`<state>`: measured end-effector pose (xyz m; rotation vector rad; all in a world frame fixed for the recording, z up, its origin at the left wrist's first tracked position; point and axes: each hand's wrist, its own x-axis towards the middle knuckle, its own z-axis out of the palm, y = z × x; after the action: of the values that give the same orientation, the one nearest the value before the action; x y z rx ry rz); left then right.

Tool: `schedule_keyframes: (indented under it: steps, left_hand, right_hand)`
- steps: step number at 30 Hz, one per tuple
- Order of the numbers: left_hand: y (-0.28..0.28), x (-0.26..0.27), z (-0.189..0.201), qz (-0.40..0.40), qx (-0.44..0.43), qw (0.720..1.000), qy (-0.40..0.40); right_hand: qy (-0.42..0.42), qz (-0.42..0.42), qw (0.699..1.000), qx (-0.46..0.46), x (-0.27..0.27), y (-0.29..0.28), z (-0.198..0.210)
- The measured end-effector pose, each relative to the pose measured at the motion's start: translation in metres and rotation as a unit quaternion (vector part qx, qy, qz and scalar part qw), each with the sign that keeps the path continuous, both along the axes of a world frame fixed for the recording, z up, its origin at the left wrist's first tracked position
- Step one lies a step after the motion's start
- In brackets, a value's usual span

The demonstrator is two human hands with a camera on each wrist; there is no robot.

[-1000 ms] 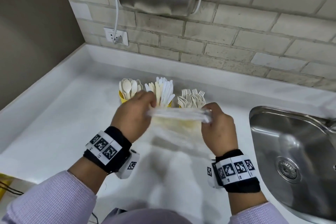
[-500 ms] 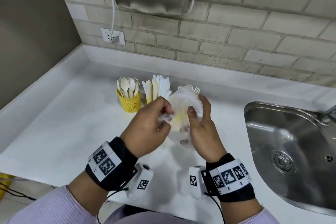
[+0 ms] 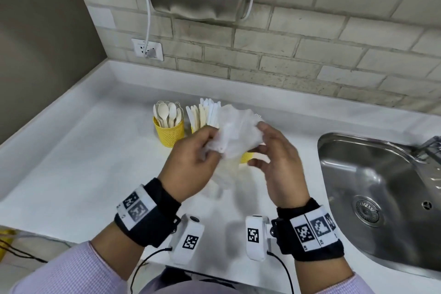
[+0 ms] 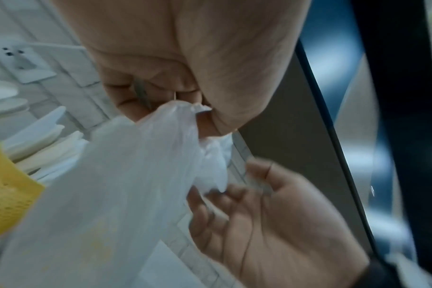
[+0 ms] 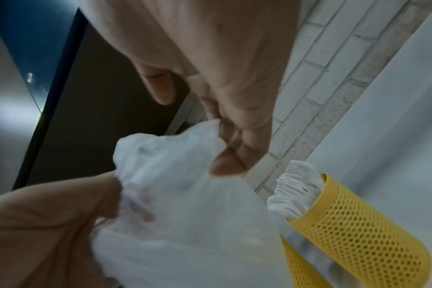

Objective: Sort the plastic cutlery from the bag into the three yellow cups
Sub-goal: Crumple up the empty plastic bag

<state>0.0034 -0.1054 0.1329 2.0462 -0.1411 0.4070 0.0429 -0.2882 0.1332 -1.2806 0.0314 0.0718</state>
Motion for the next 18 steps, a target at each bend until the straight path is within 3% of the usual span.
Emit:
schedule_keyframes:
  steps: [3,5,7,10,12,15,18]
  left_hand:
    - [0.013,0.003,0.01,0.046,-0.097,0.994,0.007]
    - [0.023,0.006,0.014,0.063,-0.127,0.99,0.008]
    - [0.029,0.008,0.016,0.054,-0.136,0.989,0.012]
    - [0.029,0.009,0.018,0.025,-0.142,0.989,0.019]
    - [0.029,0.009,0.019,0.019,-0.137,0.99,0.025]
    - [0.036,0.011,0.016,0.074,-0.121,0.99,0.015]
    - [0.042,0.015,0.014,0.129,-0.125,0.984,0.013]
  right_hand:
    - [-0.023,-0.113,0.993,0.018,0.006,-0.01,0.002]
    - [-0.031,-0.123,0.992,0.002,0.009,-0.015,0.001]
    - [-0.027,-0.074,0.997,-0.027,0.011,-0.016,-0.002]
    - [-0.03,0.072,0.997,-0.025,0.01,-0.009,0.0]
    - [-0.062,0.106,0.992,-0.03,0.008,-0.002,-0.001]
    - [-0.106,0.002,0.992,-0.071,0.01,0.0,-0.003]
    - [-0.093,-0.082,0.991,-0.045,0.014,-0.006,-0.005]
